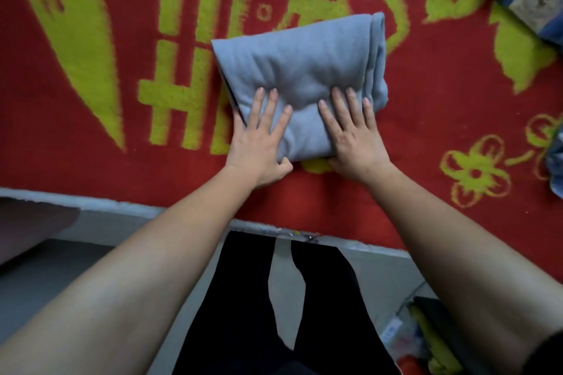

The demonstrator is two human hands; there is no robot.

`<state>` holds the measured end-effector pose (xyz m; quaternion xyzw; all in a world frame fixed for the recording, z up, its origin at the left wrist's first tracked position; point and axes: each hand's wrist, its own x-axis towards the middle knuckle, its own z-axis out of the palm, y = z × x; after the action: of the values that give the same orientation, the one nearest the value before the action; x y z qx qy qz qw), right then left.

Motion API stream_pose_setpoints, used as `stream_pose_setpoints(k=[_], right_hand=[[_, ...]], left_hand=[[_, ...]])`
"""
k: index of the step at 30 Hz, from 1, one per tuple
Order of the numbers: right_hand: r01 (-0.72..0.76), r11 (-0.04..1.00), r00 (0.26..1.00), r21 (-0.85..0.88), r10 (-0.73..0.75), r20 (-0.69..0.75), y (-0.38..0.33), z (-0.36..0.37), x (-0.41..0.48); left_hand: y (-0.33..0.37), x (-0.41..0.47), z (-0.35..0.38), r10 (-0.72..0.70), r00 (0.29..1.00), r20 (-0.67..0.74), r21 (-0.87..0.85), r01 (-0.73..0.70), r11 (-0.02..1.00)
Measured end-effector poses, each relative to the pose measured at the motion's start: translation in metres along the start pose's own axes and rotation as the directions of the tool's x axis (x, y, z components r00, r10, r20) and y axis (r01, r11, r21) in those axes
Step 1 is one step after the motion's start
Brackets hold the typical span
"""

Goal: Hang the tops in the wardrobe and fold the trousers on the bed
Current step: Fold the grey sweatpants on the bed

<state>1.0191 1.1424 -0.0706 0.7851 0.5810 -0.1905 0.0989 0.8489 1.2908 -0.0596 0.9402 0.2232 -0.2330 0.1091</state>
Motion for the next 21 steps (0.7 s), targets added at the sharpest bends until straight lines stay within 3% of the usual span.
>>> stream_pose_setpoints(k=[4,9,14,18,21], right_hand=[[0.013,0.998,1.000,0.061,-0.012,-0.013,0.002,-0.016,-0.004],[0.057,0.997,0.977,-0.059,-0.067,-0.201,0.003,0.000,-0.022],[-0.047,0.992,0.964,-0.117,0.015,-0.265,-0.007,0.026,-0.004],[-0.102,0.987,0.914,-0.127,0.043,-0.404,-0.004,0.039,0.012],[-0.074,0.992,0.902,-0.098,0.025,-0.431,-0.004,0.032,0.010]], left_hand=[[-0.004,-0.007,-0.012,0.017,0.997,-0.075,-0.043,-0.021,0.999],[0.013,-0.019,-0.002,0.097,0.978,-0.182,0.124,-0.075,0.989],[0.026,0.004,0.022,0.009,0.967,-0.253,0.192,0.041,0.981],[0.025,0.021,0.039,0.037,0.947,-0.320,0.194,0.027,0.981],[0.018,0.019,0.033,0.081,0.944,-0.319,0.164,-0.029,0.986]])
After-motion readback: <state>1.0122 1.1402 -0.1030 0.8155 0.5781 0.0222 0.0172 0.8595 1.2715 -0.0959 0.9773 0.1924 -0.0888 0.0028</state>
